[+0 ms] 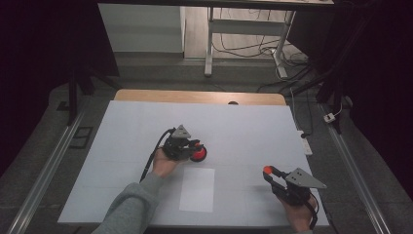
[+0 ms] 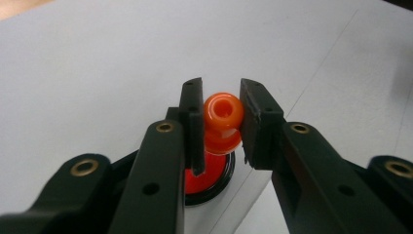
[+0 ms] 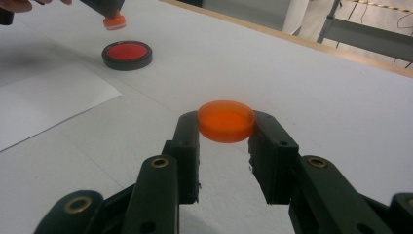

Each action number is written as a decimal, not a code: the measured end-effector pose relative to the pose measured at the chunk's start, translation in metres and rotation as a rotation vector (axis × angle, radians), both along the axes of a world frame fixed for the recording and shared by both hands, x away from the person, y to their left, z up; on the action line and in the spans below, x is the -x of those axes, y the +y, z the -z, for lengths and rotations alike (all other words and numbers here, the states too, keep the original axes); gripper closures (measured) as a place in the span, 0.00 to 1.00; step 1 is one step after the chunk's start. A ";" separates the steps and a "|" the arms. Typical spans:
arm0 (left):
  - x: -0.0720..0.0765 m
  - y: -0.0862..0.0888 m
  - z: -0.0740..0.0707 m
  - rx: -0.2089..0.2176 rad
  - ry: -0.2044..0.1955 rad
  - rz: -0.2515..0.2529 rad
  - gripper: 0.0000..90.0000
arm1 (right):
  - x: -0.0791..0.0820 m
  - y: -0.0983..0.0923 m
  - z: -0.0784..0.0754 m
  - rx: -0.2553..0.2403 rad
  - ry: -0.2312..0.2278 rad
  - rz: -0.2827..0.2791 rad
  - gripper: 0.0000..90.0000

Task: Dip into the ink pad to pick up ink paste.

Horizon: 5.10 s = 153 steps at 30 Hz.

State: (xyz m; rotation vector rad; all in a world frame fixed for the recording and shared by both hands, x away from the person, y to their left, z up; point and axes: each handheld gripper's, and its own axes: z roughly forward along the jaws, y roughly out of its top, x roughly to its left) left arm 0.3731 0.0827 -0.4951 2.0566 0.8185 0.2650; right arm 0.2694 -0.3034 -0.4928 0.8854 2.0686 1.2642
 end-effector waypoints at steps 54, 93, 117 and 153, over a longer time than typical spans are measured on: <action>-0.006 -0.003 0.032 -0.067 -0.025 -0.051 0.81 | 0.005 0.002 0.002 0.012 0.001 -0.001 0.72; -0.003 0.002 0.015 0.001 -0.069 -0.068 0.81 | 0.006 0.000 0.002 0.004 0.004 0.007 0.72; -0.012 -0.002 0.022 -0.029 -0.028 -0.053 0.80 | 0.005 0.000 0.002 0.005 0.005 0.007 0.72; -0.009 -0.005 0.036 -0.060 -0.060 -0.048 0.81 | 0.007 -0.001 0.003 0.005 0.012 0.009 0.71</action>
